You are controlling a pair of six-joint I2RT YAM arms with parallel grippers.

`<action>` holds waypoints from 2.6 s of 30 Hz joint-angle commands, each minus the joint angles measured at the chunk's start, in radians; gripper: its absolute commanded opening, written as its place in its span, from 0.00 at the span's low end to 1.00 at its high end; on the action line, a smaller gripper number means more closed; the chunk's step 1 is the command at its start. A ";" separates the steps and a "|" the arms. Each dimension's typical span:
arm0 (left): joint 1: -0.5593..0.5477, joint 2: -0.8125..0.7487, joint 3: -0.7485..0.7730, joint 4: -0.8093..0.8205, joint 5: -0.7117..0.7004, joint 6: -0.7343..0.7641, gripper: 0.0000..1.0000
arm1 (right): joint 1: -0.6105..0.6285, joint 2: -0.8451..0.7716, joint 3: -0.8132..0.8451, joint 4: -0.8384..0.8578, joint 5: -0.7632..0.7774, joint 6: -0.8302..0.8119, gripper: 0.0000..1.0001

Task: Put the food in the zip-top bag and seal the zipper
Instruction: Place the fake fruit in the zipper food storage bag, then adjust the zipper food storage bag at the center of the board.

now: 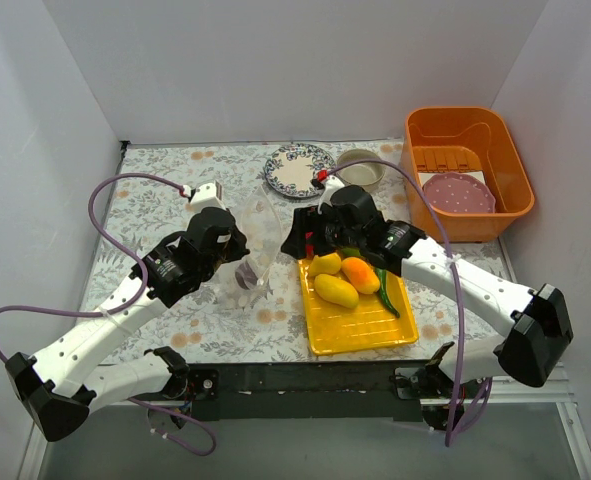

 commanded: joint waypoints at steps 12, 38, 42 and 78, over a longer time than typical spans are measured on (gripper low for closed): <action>0.002 -0.032 -0.034 0.002 -0.015 -0.019 0.00 | -0.007 0.079 -0.017 0.120 -0.020 0.107 0.76; 0.001 -0.047 0.073 -0.082 -0.044 -0.036 0.00 | 0.045 0.105 0.091 0.224 -0.151 -0.009 0.01; 0.001 -0.177 0.113 -0.052 -0.160 -0.035 0.00 | 0.078 0.071 0.122 0.315 -0.269 -0.060 0.01; 0.001 -0.001 -0.071 -0.004 -0.099 0.008 0.00 | 0.073 -0.042 -0.109 -0.024 0.196 0.054 0.91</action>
